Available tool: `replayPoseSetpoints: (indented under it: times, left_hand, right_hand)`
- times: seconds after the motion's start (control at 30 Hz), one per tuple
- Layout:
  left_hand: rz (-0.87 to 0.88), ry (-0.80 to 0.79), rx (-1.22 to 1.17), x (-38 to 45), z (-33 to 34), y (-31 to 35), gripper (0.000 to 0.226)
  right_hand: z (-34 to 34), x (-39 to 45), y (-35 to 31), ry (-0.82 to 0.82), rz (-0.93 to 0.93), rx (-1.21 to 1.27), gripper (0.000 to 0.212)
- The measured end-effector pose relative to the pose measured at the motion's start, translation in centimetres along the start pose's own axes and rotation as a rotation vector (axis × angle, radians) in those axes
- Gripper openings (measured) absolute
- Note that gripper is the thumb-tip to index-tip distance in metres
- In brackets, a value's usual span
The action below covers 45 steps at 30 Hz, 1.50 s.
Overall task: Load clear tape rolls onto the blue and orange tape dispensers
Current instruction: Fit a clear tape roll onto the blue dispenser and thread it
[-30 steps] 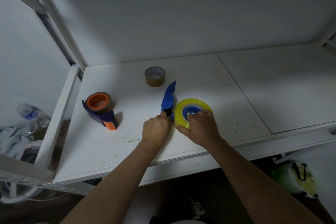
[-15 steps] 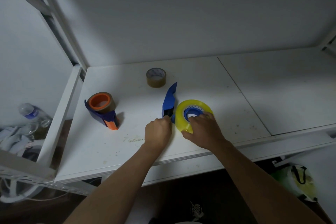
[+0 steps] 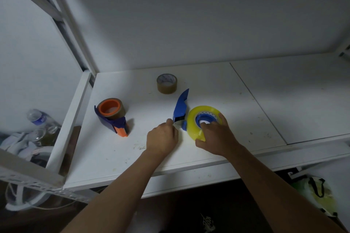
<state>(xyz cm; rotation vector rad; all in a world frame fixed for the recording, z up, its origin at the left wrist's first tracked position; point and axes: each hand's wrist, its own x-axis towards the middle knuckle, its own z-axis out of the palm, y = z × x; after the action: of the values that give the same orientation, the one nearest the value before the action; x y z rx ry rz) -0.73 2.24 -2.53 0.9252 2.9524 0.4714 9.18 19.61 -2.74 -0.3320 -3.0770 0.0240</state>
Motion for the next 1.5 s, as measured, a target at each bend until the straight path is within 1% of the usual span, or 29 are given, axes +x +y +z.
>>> replayPoseSetpoints:
  times: [0.07, 0.17, 0.27, 0.33, 0.43, 0.57, 0.67, 0.77, 0.87, 0.9, 0.93, 1.03, 1.1, 1.3, 1.37, 1.43, 1.5]
  left_hand:
    - [-0.010, -0.012, -0.028, 0.1, 0.1, -0.2, 0.011]
    - [-0.017, -0.016, -0.023, 0.6, -0.3, -1.2, 0.011]
    - [-0.024, 0.002, -0.011, 1.0, -0.5, -2.3, 0.012]
    - [-0.020, 0.005, -0.008, 1.1, -0.6, -2.6, 0.012]
    - [-0.001, 0.004, -0.028, 1.1, -0.4, -2.8, 0.013]
    - [0.045, 0.009, -0.047, 1.0, -0.2, -3.5, 0.016]
    - [0.035, 0.038, -0.032, 1.2, -0.8, -4.1, 0.017]
    - [0.014, 0.049, -0.023, 1.4, -1.1, -4.4, 0.017]
    - [-0.005, 0.048, -0.027, 1.2, -1.1, -4.3, 0.016]
    - [-0.010, 0.051, -0.021, 1.2, -1.0, -4.3, 0.016]
    - [-0.014, 0.056, -0.012, 1.1, -0.9, -4.3, 0.016]
    - [-0.045, 0.074, -0.008, 1.2, -1.2, -4.8, 0.016]
    - [-0.040, 0.078, -0.006, 1.3, -1.4, -5.0, 0.016]
    - [-0.053, 0.073, -0.019, 0.9, -1.5, -4.8, 0.015]
    - [-0.079, 0.085, -0.014, 0.9, -1.7, -4.4, 0.015]
    - [-0.103, 0.089, -0.011, 0.9, -1.8, -4.1, 0.016]
    - [-0.105, 0.091, -0.029, 0.8, -1.7, -4.2, 0.015]
  right_hand:
    - [-0.3, 0.0, 0.2, -0.017, -0.005, -0.005, 0.060]
    - [-0.6, 0.1, 0.0, -0.055, 0.010, -0.043, 0.064]
    - [-0.9, 0.2, -0.1, -0.063, 0.042, 0.018, 0.068]
    - [-1.0, 0.3, -0.2, -0.086, 0.023, 0.030, 0.062]
    - [-0.8, 0.0, -0.1, -0.109, -0.014, 0.077, 0.048]
    - [-0.6, 0.0, 0.2, -0.113, -0.017, 0.101, 0.051]
    - [-0.9, 0.3, 0.2, -0.102, 0.009, 0.170, 0.047]
    - [-1.3, 0.2, 0.2, -0.132, -0.024, 0.133, 0.047]
    - [-1.3, 0.1, 0.2, -0.164, -0.060, 0.146, 0.033]
    - [-1.1, 0.0, 0.3, -0.154, -0.066, 0.154, 0.031]
    - [-0.9, 0.0, 0.4, -0.132, -0.070, 0.153, 0.034]
    - [-0.6, 0.2, 0.3, -0.107, -0.040, 0.108, 0.053]
    - [-0.7, 0.3, 0.0, -0.098, -0.022, 0.096, 0.059]
    - [-0.5, -0.2, 0.3, -0.066, -0.072, 0.088, 0.054]
    - [-0.5, -0.2, 0.1, -0.039, -0.045, 0.086, 0.058]
    - [-0.6, -0.1, -0.1, -0.050, -0.011, 0.094, 0.060]
    - [-0.8, -0.1, -0.2, -0.068, -0.012, 0.100, 0.058]
